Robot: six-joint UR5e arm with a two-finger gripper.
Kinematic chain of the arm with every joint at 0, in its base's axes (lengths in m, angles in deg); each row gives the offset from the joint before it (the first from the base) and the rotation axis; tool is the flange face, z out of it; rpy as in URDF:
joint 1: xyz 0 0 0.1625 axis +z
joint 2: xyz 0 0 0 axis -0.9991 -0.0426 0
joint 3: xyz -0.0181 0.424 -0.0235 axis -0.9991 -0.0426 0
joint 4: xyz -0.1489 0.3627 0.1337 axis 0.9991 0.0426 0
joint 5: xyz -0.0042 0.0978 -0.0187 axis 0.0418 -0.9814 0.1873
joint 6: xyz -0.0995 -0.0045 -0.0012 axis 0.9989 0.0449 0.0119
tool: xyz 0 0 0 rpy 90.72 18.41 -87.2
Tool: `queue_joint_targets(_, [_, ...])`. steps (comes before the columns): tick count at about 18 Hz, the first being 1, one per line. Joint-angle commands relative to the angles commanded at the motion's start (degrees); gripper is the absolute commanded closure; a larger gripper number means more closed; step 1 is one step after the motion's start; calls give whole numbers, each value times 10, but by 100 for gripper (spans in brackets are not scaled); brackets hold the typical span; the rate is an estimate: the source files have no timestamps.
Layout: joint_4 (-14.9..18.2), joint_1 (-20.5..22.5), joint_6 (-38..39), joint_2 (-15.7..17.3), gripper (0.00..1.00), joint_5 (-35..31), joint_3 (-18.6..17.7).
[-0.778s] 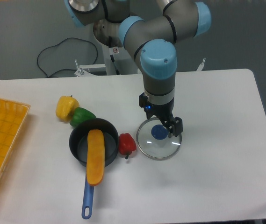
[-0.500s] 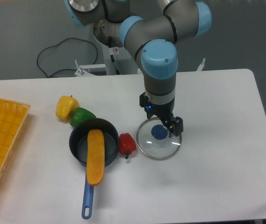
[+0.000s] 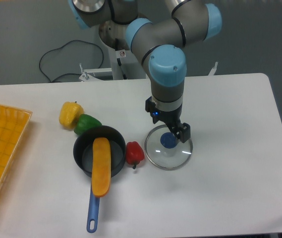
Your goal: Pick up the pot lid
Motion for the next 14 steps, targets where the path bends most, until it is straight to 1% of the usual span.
queue_joint_targets(5, [-7,-2,11,0,0,10,-1])
queue_joint_targets(8, [-11,-2,46,-2,0,47,-4])
queue_joint_targets(9, [-12,-1,47,-2,0,52,-4])
queue_joint_targets(14, [-15,-1,41,-3,0,47,-4])
